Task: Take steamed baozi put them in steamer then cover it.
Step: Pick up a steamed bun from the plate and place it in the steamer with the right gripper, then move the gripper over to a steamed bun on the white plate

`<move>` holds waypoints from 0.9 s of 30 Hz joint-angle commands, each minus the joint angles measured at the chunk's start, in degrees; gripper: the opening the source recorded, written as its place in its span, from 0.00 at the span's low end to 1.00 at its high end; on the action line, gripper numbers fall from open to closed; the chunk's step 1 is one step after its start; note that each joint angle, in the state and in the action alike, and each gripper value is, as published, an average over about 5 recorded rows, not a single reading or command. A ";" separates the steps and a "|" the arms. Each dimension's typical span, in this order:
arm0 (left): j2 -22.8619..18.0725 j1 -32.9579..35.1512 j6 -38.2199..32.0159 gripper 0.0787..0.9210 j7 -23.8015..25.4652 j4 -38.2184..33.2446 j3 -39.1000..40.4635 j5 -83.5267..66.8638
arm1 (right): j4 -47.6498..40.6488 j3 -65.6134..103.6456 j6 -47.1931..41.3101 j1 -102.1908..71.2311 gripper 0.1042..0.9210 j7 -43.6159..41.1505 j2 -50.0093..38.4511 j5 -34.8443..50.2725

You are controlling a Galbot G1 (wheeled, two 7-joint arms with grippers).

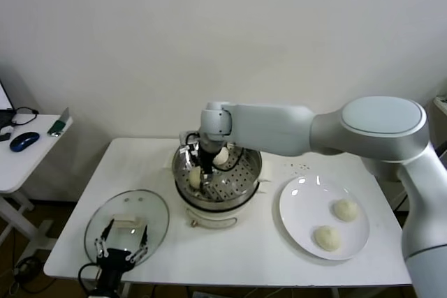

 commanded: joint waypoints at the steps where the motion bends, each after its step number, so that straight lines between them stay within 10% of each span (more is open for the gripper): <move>1: 0.04 -0.04 -0.07 0.88 -0.01 0.12 0.02 0.04 | -1.53 0.18 0.10 -0.89 0.76 -0.09 0.75 -1.28; 14: 0.15 0.09 -0.11 0.88 -0.02 0.12 -0.15 0.04 | 3.68 0.42 0.67 2.61 0.88 -2.12 -4.13 -0.72; 27: -0.17 -0.19 0.64 0.88 0.23 -0.06 -0.62 0.04 | 17.07 -1.53 7.31 16.29 0.88 -11.26 -27.04 3.25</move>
